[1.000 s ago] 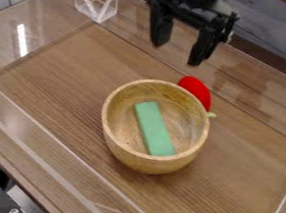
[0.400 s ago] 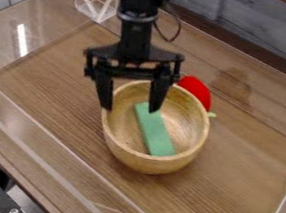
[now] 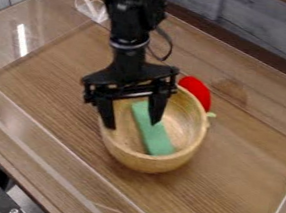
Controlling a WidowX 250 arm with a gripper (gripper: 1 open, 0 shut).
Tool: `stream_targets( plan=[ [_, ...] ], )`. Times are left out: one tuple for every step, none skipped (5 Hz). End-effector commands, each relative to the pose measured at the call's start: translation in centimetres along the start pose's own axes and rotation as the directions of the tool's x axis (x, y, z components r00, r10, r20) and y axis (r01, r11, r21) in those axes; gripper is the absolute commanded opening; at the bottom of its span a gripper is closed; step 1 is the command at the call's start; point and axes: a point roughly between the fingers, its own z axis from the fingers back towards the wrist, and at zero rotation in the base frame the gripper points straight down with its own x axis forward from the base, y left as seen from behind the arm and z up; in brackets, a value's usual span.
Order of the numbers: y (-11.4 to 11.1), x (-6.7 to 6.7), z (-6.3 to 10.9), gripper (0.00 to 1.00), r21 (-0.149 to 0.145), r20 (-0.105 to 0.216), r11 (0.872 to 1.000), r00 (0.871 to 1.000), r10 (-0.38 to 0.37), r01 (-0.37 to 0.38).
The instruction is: Remove the green stick from the brown bowl and put it on the table
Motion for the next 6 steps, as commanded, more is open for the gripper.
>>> stream_targets(
  plan=[
    [0.5,0.5,0.0,1.00,-0.042,0.046,0.999,0.999,0.028,-0.026],
    [-0.1,-0.2,-0.6,0.00,-0.043,0.052,0.999,0.999,0.017,-0.015],
    [-0.3,-1.0,-1.0,0.00,-0.040,0.056,0.999,0.998,0.002,0.000],
    [-1.1,-1.4,-1.0,0.00,-0.032,0.052,0.996,0.995,-0.085,0.087],
    [-1.9,-1.7,-1.1,0.00,-0.023,0.045,0.984,0.984,-0.174,0.176],
    [-3.1,-1.4,-2.0,0.00,-0.022,0.047,0.987,0.986,-0.161,0.162]
  ],
)
